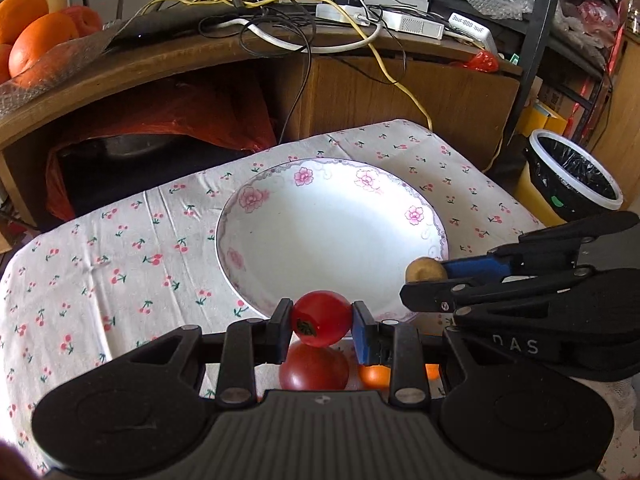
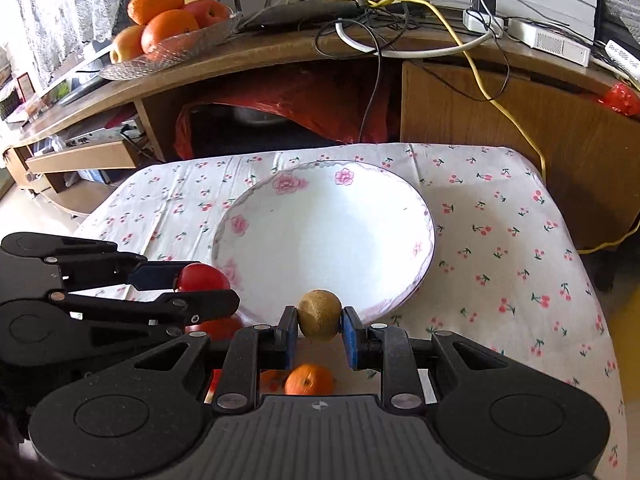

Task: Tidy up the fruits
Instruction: 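Carry the kiwi and tomato over the white bowl and open both tools, then withdraw both tools from the bowl back toward the remaining fruit, then grasp a tangerine with the left tool while the right tool grasps another kiwi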

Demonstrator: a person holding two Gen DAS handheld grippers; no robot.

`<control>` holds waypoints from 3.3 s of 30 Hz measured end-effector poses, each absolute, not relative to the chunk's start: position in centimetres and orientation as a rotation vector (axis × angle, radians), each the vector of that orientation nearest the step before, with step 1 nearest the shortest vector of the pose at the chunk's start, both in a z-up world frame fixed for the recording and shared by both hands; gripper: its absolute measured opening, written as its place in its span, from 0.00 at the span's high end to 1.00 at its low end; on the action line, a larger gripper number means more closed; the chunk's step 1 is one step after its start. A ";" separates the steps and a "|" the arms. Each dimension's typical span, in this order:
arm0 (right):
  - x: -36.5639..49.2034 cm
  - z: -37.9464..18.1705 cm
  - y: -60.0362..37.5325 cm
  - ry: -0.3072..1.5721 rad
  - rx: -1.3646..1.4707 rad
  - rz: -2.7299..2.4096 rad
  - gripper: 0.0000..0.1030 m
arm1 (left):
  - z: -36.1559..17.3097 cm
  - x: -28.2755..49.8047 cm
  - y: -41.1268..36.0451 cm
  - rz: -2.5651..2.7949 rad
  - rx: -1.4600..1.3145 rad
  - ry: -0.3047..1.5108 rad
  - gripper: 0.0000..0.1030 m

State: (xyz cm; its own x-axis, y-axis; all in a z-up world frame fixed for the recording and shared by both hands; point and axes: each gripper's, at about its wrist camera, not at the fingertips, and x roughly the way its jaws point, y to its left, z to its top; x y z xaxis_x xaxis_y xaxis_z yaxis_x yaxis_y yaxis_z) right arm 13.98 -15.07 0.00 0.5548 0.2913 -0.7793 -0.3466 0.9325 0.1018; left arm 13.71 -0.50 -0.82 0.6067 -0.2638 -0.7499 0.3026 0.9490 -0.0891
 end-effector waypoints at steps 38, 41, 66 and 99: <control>12.4 0.2 -16.1 0.891 -0.054 0.378 0.59 | 0.2 10.7 2.4 -0.320 0.041 0.856 0.52; 11.9 0.0 -16.0 0.897 -0.062 0.391 0.59 | 0.0 9.9 3.1 -0.323 0.037 0.862 0.52; 8.4 -2.2 -12.1 0.993 -0.130 0.536 0.59 | -2.6 9.2 4.2 -0.324 0.128 0.895 0.46; 8.8 -3.1 -10.6 1.003 -0.153 0.557 0.60 | -4.0 10.0 3.0 -0.325 0.166 0.914 0.47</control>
